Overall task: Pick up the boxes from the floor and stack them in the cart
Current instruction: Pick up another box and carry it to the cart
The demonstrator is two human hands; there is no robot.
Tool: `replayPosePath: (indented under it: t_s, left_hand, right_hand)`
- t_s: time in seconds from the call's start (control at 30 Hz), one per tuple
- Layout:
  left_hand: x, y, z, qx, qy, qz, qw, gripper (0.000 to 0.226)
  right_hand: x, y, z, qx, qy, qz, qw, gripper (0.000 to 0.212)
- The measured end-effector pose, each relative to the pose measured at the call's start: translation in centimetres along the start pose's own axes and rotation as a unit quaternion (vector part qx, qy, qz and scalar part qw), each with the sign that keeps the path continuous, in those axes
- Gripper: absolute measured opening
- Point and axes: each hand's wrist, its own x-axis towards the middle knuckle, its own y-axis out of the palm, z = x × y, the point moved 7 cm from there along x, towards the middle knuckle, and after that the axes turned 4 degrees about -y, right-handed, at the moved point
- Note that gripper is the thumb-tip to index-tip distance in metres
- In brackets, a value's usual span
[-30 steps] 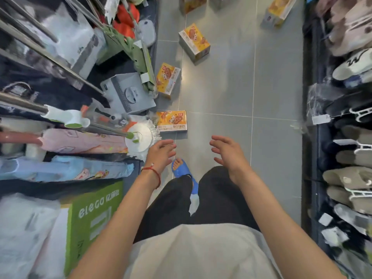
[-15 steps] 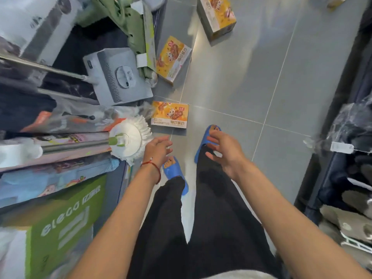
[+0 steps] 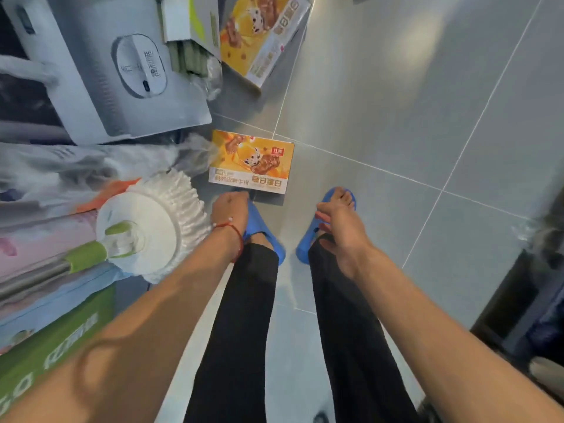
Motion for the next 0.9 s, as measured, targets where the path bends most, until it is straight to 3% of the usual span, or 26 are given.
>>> replayPosePath:
  t_s: [0.1, 0.27, 0.47, 0.67, 0.8, 0.9]
  left_hand:
    - [4.3, -0.3, -1.5, -0.028, 0.024, -0.027, 0.999, 0.024]
    - [12.2, 0.2, -2.4, 0.000, 0.036, -0.071, 0.997, 0.047]
    - [21.3, 0.7, -2.5, -0.067, 0.050, -0.135, 0.987, 0.105]
    - [23.2, 1.0, -4.5, -0.116, 0.016, -0.159, 0.980, 0.117]
    - [26.5, 1.1, -4.4, -0.109, -0.026, -0.175, 0.978, 0.142]
    - [26.6, 1.3, -4.5, -0.105, -0.038, -0.158, 0.981, 0.137]
  right_hand:
    - [5.1, 1.5, -0.5, -0.004, 0.003, -0.008, 1.000, 0.026]
    - [13.9, 3.1, -0.8, -0.017, 0.006, -0.050, 0.999, 0.036]
    - [21.3, 7.2, -0.2, -0.024, 0.027, 0.003, 0.999, 0.061]
    - [25.8, 10.4, 1.3, -0.002, 0.053, 0.066, 0.996, 0.057]
    - [27.8, 13.6, 2.0, 0.032, 0.041, 0.154, 0.987, 0.088]
    - [31.5, 13.4, 0.0, 0.037, 0.037, 0.158, 0.986, 0.099]
